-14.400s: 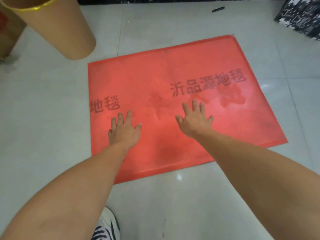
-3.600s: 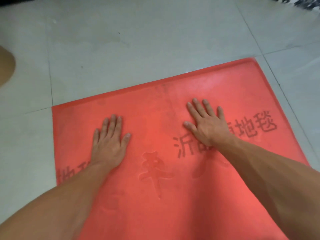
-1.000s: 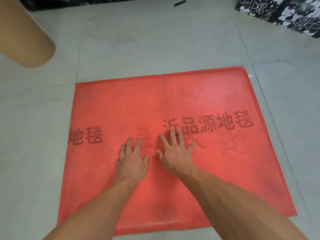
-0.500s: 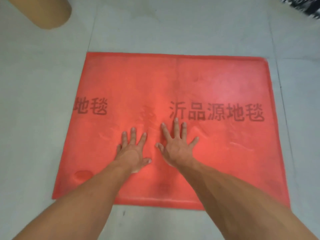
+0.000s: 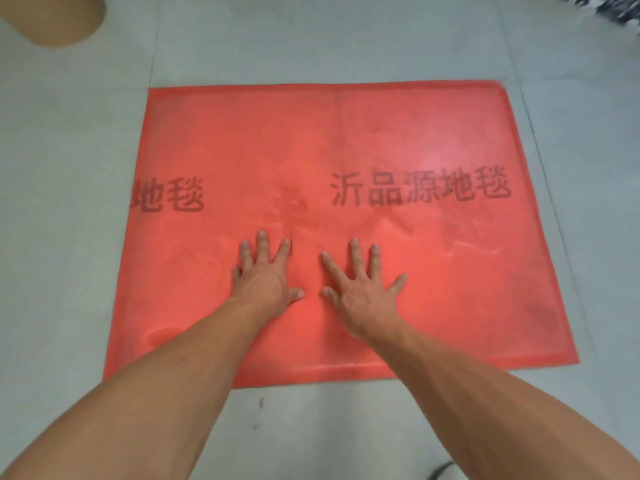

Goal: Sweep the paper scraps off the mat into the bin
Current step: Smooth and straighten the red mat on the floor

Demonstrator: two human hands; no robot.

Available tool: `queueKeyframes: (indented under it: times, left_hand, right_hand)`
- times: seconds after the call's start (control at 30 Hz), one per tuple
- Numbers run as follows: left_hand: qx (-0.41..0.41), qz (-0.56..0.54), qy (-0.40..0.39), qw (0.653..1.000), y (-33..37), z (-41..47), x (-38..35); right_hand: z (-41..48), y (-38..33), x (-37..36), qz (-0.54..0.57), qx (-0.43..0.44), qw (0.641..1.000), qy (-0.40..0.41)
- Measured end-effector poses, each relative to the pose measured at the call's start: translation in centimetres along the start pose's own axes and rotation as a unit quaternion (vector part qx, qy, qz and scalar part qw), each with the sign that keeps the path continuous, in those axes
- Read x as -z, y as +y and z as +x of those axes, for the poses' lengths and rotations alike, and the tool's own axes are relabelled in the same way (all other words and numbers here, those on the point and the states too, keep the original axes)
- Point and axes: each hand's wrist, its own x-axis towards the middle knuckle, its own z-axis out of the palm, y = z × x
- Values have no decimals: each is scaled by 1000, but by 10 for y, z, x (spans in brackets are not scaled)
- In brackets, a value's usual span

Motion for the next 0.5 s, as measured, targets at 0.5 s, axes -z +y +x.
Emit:
queueKeyframes:
  times: [0.5]
  left_hand:
    - [-4,23,134,991,5,-26,-12]
  right_hand:
    - [-61,-4,-27,6,-38,999,-31]
